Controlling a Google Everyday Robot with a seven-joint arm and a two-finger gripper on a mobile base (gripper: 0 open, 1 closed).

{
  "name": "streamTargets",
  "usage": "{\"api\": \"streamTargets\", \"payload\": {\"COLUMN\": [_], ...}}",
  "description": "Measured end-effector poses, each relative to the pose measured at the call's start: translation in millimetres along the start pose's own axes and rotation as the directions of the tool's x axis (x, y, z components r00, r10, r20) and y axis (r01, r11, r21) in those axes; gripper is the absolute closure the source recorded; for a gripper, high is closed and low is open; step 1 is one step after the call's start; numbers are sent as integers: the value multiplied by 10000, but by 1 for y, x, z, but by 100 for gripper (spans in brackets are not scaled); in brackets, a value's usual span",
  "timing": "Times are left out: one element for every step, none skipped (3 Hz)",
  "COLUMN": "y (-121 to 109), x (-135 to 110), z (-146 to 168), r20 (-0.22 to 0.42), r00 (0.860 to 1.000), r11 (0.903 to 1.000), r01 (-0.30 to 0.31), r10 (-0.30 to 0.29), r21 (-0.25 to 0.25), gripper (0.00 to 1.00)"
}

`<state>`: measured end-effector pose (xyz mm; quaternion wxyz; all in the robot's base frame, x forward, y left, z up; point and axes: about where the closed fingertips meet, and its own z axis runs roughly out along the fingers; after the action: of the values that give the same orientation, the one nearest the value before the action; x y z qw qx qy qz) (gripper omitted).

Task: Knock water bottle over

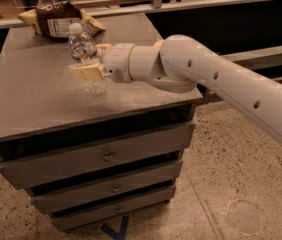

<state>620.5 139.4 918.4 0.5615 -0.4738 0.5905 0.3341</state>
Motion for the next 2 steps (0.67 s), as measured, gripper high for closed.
{"api": "streamTargets", "payload": {"y": [-11,-22], "x": [-14,-33], "z": [-12,-22], "r20": [-251,-303], "r00": [9982,9865], "r11": [9985,9868], "r01": [548,1605], "r10": [-546,-1611], "r21": [57,-217], "gripper": [87,100]}}
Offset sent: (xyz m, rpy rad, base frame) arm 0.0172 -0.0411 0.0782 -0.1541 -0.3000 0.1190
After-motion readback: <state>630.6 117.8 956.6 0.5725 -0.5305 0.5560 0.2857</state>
